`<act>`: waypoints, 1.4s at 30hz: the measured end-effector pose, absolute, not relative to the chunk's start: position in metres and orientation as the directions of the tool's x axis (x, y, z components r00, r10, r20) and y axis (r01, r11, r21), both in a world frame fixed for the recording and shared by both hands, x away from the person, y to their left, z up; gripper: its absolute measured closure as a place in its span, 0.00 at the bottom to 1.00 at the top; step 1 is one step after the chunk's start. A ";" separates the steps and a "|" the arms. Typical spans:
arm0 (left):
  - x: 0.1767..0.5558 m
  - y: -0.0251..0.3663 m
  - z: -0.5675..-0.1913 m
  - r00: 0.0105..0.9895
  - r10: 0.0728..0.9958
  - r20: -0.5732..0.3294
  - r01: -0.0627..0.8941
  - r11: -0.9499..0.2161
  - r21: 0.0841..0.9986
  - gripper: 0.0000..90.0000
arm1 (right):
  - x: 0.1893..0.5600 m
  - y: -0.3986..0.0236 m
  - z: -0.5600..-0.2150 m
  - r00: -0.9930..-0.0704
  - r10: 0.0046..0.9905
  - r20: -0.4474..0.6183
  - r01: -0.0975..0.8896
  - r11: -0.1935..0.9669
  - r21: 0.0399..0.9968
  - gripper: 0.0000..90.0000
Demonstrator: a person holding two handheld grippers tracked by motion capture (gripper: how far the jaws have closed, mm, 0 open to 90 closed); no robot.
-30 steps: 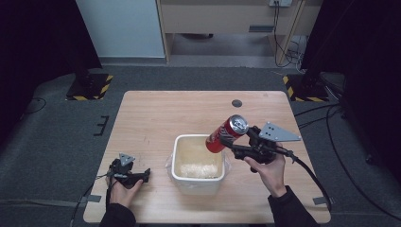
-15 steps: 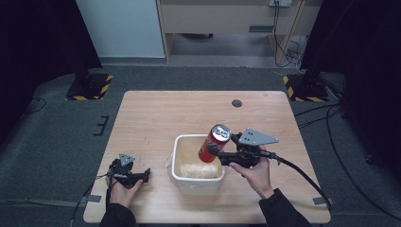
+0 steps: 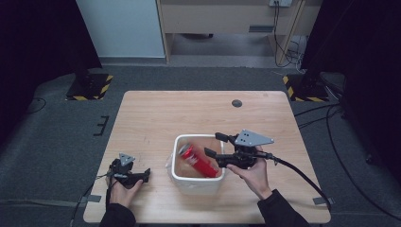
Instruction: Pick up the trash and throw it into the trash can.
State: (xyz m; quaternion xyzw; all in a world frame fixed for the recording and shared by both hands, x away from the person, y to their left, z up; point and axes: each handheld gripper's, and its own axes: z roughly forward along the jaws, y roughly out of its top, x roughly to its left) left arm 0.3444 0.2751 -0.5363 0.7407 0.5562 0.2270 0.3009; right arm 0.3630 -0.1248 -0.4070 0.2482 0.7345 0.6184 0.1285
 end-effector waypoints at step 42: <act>0.344 0.275 -0.536 0.278 0.961 0.001 0.687 -0.200 0.698 0.00 | 0.352 -0.279 -0.480 -0.513 0.836 0.197 0.429 0.050 0.902 0.22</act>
